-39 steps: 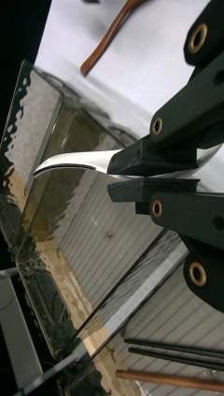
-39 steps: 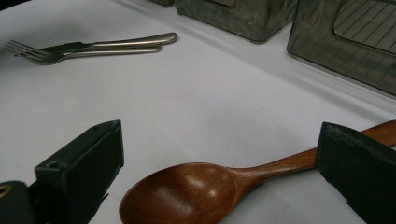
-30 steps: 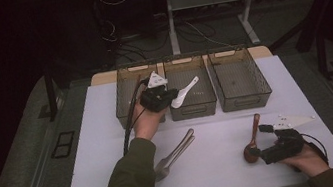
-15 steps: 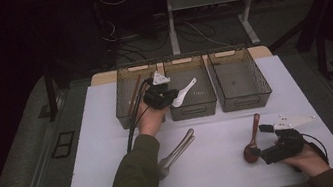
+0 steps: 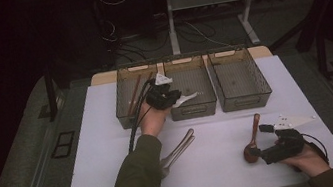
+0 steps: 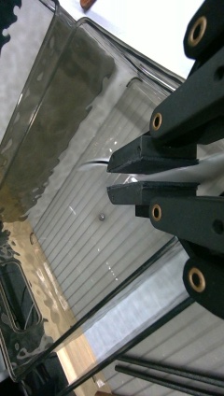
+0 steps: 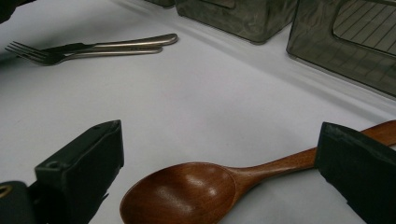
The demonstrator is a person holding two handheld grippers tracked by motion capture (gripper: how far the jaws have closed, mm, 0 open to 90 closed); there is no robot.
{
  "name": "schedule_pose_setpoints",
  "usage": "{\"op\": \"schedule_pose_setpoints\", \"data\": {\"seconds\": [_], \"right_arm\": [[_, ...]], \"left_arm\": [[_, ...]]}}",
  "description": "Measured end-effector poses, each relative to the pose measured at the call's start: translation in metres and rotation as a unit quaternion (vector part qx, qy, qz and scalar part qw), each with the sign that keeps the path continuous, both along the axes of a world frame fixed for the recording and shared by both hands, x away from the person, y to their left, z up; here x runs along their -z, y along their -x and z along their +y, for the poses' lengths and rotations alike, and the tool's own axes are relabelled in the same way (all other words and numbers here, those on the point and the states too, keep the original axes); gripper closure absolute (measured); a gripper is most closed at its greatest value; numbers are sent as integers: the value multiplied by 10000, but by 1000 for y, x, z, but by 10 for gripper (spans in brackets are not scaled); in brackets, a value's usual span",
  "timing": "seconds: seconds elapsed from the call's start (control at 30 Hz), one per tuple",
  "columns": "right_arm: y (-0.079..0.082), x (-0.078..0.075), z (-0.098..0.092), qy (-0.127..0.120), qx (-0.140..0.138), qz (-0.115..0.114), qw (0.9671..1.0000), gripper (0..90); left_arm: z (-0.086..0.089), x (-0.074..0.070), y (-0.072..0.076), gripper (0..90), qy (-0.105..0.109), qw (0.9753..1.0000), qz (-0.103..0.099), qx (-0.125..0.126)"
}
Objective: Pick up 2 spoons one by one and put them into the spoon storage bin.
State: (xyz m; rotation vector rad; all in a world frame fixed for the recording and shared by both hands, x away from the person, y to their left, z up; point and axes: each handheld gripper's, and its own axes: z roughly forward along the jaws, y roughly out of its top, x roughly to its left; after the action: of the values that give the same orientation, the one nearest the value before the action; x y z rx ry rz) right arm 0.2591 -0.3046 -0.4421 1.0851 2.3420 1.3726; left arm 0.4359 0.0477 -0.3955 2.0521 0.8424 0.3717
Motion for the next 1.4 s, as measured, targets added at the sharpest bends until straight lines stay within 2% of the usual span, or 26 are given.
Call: {"op": "schedule_pose_setpoints", "data": {"seconds": [0.13, 0.17, 0.37, 0.4, 0.47, 0.6, 0.7, 0.77, 0.8, 0.93, 1.4], "right_arm": [[0, 0, 0, -4, 8, -8, 10000, 13], [0, 0, 0, -7, 13, -6, 10000, 13], [0, 0, 0, 1, 1, -4, 10000, 13], [0, 0, 0, 0, -3, -5, 10000, 13], [0, 0, 0, 1, 0, -4, 10000, 13], [0, 0, 0, 2, 0, -2, 10000, 13], [0, 0, 0, 5, 3, -4, 10000, 13], [0, 0, 0, 8, 9, 4, 10000, 13], [0, 0, 1, 9, 4, -1, 10000, 13], [0, 0, 1, 9, 14, 22, 10000, 13], [0, 0, 0, -13, 7, -2, 10000, 13]], "left_arm": [[0, -3, 1, 794, 156, 9999, -27, -2], [-1, -3, 2, 783, 288, 9995, -35, -83], [2, -12, 9, 701, 341, 9994, -84, 21], [5, -15, 11, 683, 248, 9996, -103, 114], [6, -18, 17, 642, 338, 9992, -160, 132], [14, -22, 29, 576, 372, 9988, -132, 286], [19, -25, 40, 529, 472, 9982, -126, 352], [24, -27, 47, 507, 440, 9980, -182, 421], [27, -27, 51, 494, 344, 9980, -222, 472], [35, -24, 67, 447, 462, 9971, -271, 535], [67, 0, 115, 287, 515, 9962, -243, 655]]}}
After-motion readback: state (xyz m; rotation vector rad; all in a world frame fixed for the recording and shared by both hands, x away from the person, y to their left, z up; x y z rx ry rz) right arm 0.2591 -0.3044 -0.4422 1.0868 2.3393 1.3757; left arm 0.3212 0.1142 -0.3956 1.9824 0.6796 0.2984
